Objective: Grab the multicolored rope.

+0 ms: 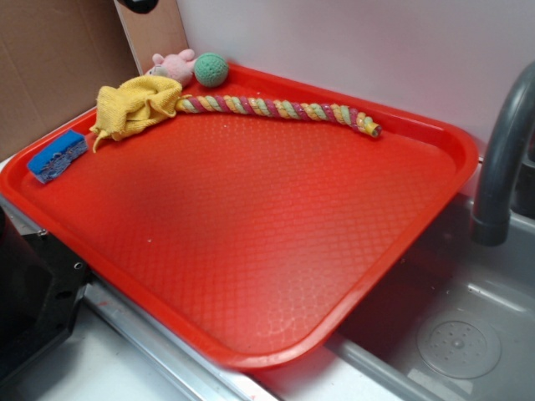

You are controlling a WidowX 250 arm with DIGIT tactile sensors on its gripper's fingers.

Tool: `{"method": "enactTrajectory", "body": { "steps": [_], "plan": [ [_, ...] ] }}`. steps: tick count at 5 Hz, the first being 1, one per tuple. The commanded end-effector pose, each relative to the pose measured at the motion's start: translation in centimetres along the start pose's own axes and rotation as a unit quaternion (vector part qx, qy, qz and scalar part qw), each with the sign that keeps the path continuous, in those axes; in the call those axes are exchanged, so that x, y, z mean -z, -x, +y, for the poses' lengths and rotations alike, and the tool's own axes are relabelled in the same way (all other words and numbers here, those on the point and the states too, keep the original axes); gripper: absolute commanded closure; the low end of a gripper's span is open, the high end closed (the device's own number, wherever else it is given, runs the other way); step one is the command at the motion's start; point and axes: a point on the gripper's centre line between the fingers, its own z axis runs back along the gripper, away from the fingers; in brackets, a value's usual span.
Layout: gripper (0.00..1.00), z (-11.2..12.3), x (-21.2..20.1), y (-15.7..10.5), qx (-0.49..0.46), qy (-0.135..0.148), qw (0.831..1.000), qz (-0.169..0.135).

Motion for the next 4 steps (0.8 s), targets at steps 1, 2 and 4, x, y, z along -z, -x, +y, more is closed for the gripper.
{"method": "enactTrajectory", "body": {
  "steps": [1,2,4],
  "plan": [
    [0.00,0.4,1.0,-3.4,0.081,-0.071,0.994,0.014],
    [0.00,0.6,2.9,-5.2,0.204,-0.040,0.978,0.004],
    [0.00,1.7,5.7,-6.5,0.275,-0.046,0.960,-0.004]
  ]
}}
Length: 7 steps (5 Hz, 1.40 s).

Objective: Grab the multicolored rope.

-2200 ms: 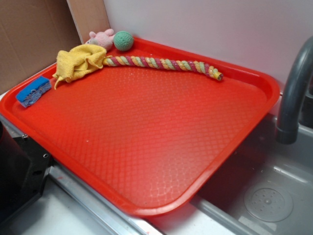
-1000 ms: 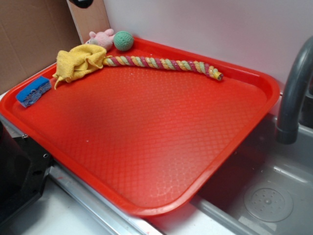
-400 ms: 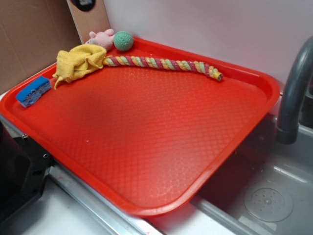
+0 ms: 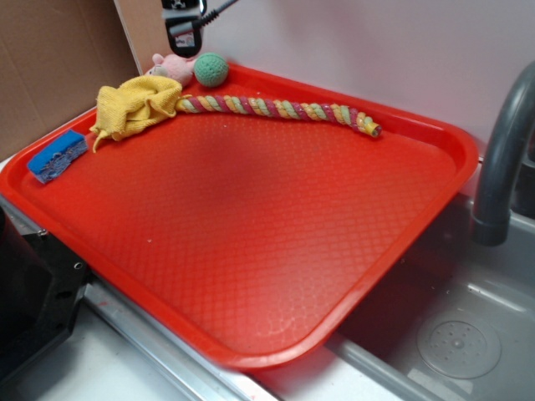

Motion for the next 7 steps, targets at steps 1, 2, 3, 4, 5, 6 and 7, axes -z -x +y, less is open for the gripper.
{"method": "enactTrajectory", "body": {
  "steps": [1,2,3,4,5,6,7],
  "plan": [
    [0.00,2.6,2.2,-0.4,-0.012,-0.037,0.998,-0.048],
    [0.00,3.5,4.0,-0.4,-0.035,-0.023,0.997,-0.065],
    [0.00,4.7,6.8,-0.5,-0.066,-0.003,0.995,-0.071],
    [0.00,4.9,7.8,-1.2,-0.057,0.001,0.996,-0.064],
    [0.00,4.8,10.1,-2.3,-0.047,0.009,0.998,-0.037],
    [0.01,4.5,10.7,-3.0,-0.040,0.004,0.999,-0.021],
    [1.00,4.0,10.5,-3.1,-0.027,-0.009,0.999,-0.021]
  ]
}}
